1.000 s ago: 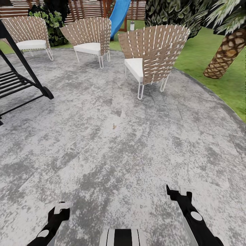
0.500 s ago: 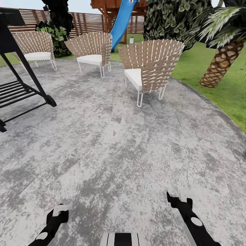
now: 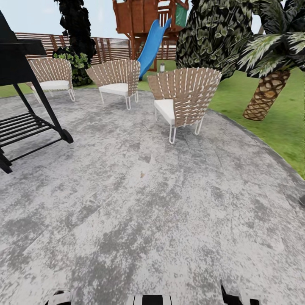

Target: Pick up the pesticide atomizer in the garden and spray insectifuge to fully cover both potted plants in the garden.

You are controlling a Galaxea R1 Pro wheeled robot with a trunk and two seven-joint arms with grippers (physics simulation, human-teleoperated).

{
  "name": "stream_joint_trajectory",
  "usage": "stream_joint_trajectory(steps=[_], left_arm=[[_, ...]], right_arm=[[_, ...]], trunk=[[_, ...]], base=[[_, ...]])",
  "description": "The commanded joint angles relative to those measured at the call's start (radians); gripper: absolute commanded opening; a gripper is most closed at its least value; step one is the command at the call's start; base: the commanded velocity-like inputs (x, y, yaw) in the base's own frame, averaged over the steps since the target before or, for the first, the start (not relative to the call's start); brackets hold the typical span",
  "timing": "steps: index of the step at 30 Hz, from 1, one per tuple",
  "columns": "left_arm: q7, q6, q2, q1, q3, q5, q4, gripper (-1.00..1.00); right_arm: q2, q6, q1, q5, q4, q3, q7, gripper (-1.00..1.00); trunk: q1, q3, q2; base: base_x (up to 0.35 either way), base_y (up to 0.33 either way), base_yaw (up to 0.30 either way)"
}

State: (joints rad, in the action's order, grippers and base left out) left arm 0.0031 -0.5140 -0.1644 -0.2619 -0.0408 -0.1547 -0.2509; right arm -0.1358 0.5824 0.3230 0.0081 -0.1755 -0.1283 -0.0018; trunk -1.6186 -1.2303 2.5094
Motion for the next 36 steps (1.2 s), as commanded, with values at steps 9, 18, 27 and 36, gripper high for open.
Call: stream_joint_trajectory(steps=[9, 18, 27, 36], left_arm=[[0.000, -0.012, 0.006, 0.048, 0.004, -0.070, -0.004, -1.00], [0.000, -0.012, 0.003, 0.049, 0.003, -0.071, -0.003, -1.00], [-0.001, -0.012, 0.003, 0.049, 0.002, -0.071, -0.004, -1.00], [-0.001, -0.012, 0.003, 0.049, 0.003, -0.071, -0.004, -1.00]], right_arm=[[0.013, 0.076, 0.001, 0.001, 0.080, 0.001, 0.005, 1.00], [0.013, 0.077, 0.001, 0.000, 0.081, 0.001, 0.006, 1.00], [0.013, 0.077, 0.001, -0.005, 0.075, -0.002, -0.001, 1.00], [0.015, 0.076, 0.001, -0.004, 0.075, -0.001, -0.003, 1.00]], trunk=[[0.004, 0.049, -0.002], [0.008, 0.098, -0.004], [0.012, 0.146, -0.006], [0.016, 0.183, -0.008]], base=[[0.000, 0.000, 0.000], [0.000, 0.000, 0.000], [0.000, 0.000, 0.000], [0.000, 0.000, 0.088]])
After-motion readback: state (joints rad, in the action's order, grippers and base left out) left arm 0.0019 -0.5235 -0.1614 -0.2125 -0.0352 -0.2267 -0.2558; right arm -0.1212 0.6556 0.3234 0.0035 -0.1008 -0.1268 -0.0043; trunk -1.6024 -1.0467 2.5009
